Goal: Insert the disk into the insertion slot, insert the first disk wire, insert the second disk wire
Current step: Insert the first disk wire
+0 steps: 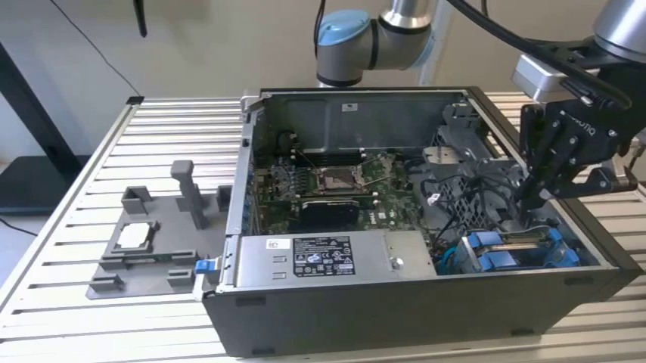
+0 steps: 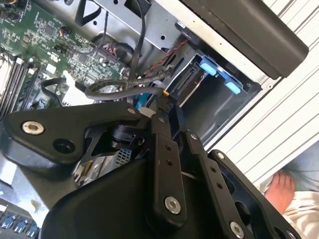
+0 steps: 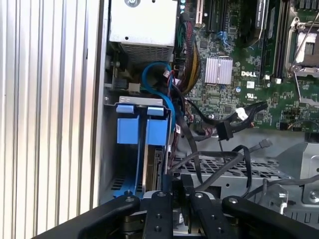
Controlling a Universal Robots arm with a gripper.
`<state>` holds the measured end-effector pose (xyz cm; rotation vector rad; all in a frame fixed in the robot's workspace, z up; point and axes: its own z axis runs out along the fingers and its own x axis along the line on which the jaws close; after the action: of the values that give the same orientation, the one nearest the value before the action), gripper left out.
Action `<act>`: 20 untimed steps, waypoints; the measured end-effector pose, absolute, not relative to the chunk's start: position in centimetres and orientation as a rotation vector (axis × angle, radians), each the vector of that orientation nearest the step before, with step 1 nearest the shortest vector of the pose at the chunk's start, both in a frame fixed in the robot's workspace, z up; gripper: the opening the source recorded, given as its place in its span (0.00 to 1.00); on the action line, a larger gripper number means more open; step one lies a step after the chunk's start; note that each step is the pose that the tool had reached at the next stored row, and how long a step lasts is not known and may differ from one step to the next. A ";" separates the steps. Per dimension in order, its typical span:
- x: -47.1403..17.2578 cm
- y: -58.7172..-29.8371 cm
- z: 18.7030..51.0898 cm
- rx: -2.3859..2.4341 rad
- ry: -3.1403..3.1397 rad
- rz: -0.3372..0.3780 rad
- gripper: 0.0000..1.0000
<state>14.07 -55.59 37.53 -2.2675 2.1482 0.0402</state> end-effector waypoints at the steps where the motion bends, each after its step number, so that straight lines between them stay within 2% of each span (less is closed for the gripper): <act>1: 14.2 -55.6 37.5 -2.269 2.151 0.045 0.19; 14: 14.4 -55.7 37.2 -2.269 2.163 0.059 0.19; 20: 14.8 -55.8 36.9 -2.280 2.178 0.091 0.19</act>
<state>14.82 -55.76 36.91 -2.2803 2.1776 0.0913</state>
